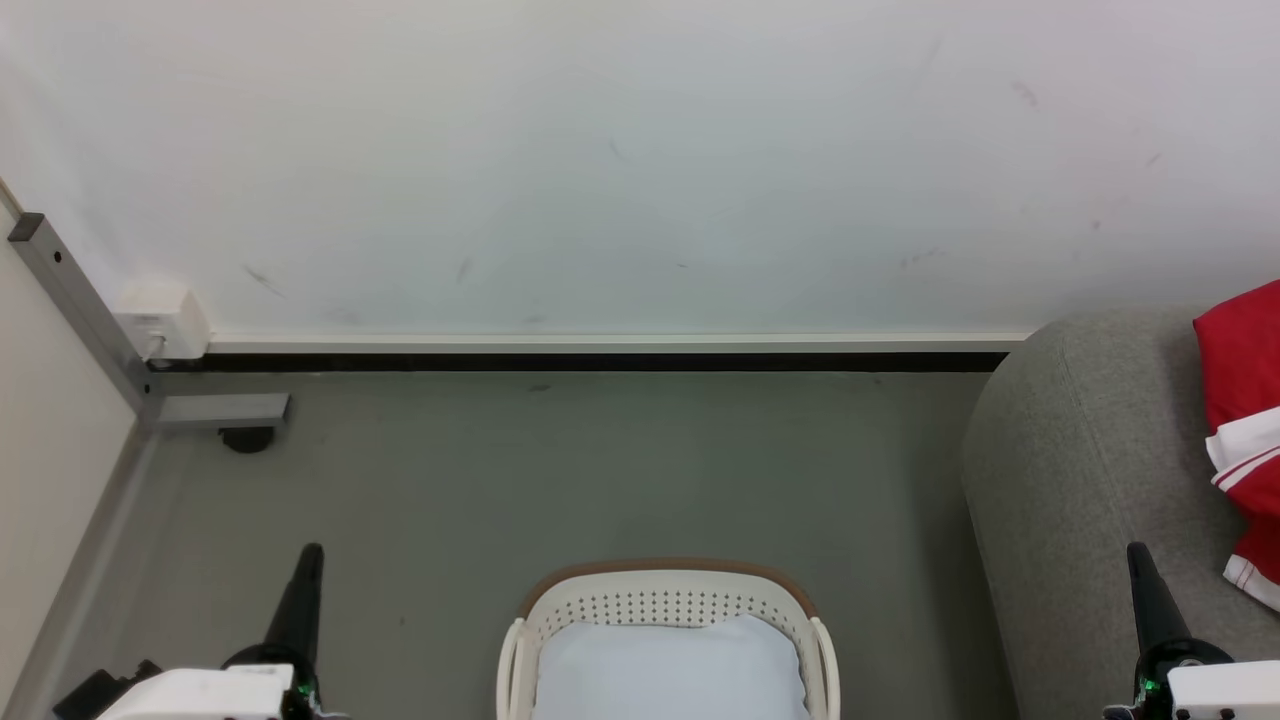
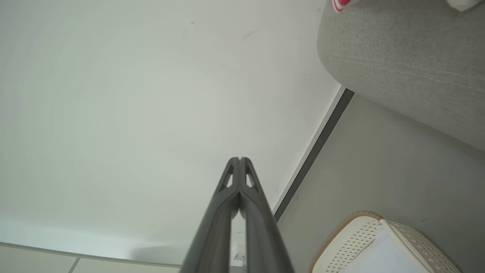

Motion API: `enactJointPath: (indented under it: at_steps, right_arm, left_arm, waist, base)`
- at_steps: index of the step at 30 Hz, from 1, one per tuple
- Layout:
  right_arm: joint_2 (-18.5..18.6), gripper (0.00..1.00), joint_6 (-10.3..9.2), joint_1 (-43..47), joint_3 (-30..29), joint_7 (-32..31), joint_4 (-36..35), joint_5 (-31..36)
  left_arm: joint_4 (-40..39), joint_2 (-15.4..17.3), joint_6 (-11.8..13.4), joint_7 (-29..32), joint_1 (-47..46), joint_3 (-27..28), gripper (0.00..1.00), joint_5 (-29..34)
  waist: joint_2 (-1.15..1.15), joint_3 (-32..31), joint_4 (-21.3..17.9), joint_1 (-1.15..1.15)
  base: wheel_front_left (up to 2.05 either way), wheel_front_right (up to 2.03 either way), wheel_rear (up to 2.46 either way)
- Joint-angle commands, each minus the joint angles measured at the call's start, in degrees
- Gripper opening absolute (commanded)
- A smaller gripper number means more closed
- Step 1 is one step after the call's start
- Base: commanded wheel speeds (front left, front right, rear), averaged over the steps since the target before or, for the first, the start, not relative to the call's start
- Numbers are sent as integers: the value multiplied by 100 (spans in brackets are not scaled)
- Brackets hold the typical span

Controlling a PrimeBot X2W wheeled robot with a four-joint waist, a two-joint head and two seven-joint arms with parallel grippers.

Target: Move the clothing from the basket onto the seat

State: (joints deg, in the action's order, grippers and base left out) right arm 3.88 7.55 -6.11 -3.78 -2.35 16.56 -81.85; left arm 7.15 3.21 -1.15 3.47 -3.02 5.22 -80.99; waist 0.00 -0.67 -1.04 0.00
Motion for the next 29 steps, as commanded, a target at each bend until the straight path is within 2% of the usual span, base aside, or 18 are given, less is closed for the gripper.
enactJointPath:
  at_steps: [1, 29]
  right_arm:
    - [61, 0, -9, -114, -11, -20, -61, -123]
    - [211, 0, -12, -194, 78, -160, -163, -1412]
  left_arm:
    - [-8, 7, -3, 38, -88, 40, 0, -165]
    - [20, -33, 2, 321, -304, 165, 0, -1187]
  waist:
    - [0, 2, 5, 0]
    - [0, 45, 101, 0]
  base:
    - [0, 0, 0]
    - [0, 0, 0]
